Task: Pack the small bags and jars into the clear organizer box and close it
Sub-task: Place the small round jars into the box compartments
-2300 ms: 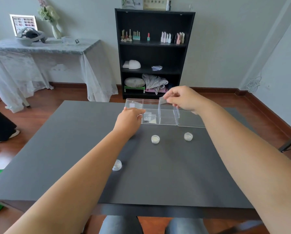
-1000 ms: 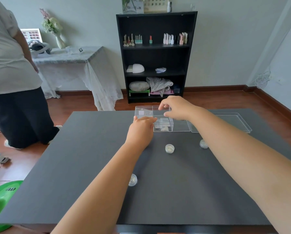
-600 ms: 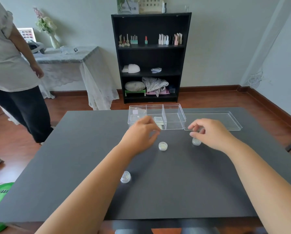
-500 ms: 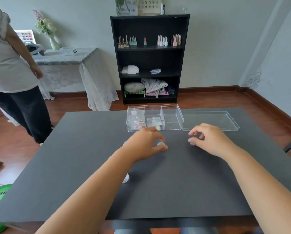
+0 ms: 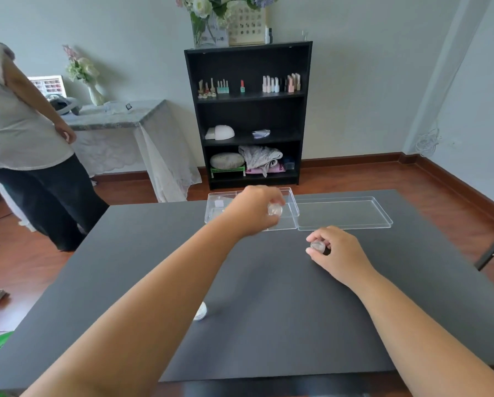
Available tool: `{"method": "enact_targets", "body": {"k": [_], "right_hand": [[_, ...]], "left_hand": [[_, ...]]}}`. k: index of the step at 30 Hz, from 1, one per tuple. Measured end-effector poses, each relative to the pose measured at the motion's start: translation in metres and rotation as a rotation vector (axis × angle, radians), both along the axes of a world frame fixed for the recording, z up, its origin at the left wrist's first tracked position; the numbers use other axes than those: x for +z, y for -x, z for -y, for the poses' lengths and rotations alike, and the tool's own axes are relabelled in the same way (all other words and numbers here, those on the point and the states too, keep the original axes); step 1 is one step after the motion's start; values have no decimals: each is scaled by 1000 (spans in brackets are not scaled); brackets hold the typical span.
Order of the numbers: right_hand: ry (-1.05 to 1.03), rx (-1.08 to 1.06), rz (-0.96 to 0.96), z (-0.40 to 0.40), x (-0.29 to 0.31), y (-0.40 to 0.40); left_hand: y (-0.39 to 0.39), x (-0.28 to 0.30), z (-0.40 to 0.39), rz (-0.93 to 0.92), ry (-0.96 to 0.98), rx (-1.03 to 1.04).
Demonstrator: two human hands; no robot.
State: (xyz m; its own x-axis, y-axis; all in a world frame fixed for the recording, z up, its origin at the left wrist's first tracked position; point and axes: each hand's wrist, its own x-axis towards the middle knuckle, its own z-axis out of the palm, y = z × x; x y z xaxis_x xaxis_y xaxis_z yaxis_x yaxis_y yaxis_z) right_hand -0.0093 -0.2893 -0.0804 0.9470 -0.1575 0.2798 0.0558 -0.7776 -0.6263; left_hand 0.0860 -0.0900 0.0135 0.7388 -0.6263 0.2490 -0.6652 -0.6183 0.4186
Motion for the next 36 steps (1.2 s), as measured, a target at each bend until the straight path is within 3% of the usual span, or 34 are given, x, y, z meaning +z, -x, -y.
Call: {"method": "enact_targets", "body": {"k": [4,11,16,20,25,33,36], "right_hand": [[-20,16,27,0,0,2],[-42,20,13,2,0,2],[-53,25,30,3,-2,0],[-82,29,54,5,-3,0],[-174,9,121,5,1,1],[-239,85,248,2,49,-30],[-201,137,215,-4,66,-61]], "left_hand": [[-32,9,24,24,-77,76],[-60,-8,52,97,-424,205],[-68,-10,60,97,-682,206],[-73,-8,63,102,-748,195],[-70,-6,60,132,-661,204],[-39,-7,13,137,-162,273],[-26,-21,-7,86,-96,276]]}}
